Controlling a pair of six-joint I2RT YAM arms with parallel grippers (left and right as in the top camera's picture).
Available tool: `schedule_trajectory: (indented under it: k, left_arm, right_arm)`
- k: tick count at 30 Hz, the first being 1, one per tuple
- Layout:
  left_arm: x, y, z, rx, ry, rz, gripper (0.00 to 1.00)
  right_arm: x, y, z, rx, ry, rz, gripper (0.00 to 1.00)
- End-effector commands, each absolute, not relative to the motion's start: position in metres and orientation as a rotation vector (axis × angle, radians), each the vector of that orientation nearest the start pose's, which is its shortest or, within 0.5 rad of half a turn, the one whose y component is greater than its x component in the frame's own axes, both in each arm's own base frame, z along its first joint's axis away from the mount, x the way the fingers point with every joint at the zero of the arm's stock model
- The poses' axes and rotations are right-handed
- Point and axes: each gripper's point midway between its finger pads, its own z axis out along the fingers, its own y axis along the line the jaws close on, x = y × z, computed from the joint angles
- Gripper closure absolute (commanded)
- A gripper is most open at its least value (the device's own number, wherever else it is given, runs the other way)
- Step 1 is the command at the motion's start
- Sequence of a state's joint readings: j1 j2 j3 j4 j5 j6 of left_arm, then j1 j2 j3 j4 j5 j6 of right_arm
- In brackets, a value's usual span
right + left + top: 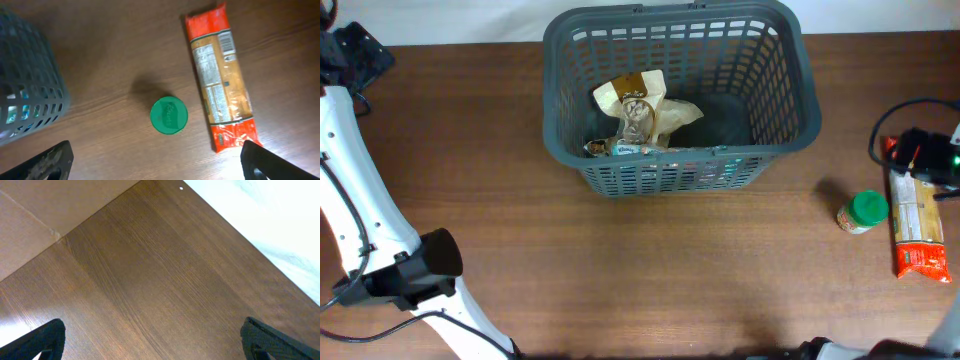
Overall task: Pack container
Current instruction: 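Move the right gripper toward the green-lidded jar and pasta packet, then lower the right gripper onto the green-lidded jar and grasp it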
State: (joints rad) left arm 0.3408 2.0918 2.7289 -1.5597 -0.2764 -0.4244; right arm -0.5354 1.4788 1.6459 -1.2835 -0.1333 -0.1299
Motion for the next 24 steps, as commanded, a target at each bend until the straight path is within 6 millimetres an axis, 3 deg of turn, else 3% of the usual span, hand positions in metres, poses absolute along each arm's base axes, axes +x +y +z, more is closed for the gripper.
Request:
schedule_trajectory:
  k: [1, 6, 11, 24]
  left_arm:
    - [0.409, 0.196, 0.361, -1.034, 2.198, 0.296, 0.01]
    - [0.409, 0.196, 0.361, -1.034, 2.198, 0.296, 0.01]
    - [0.409, 0.196, 0.361, -1.034, 2.198, 0.296, 0.01]
    - [0.409, 0.196, 0.361, -1.034, 2.198, 0.296, 0.01]
  right_arm:
    - [0.312, -0.155, 0.227, 0.538, 2.705, 0.048, 0.01]
    - [0.319, -0.164, 0.168, 0.599, 2.881, 0.116, 0.01]
    - [0.323, -0.168, 0.131, 0.629, 2.972, 0.152, 0.01]
    - [0.326, -0.171, 0.09, 0.692, 3.026, 0.186, 0.01]
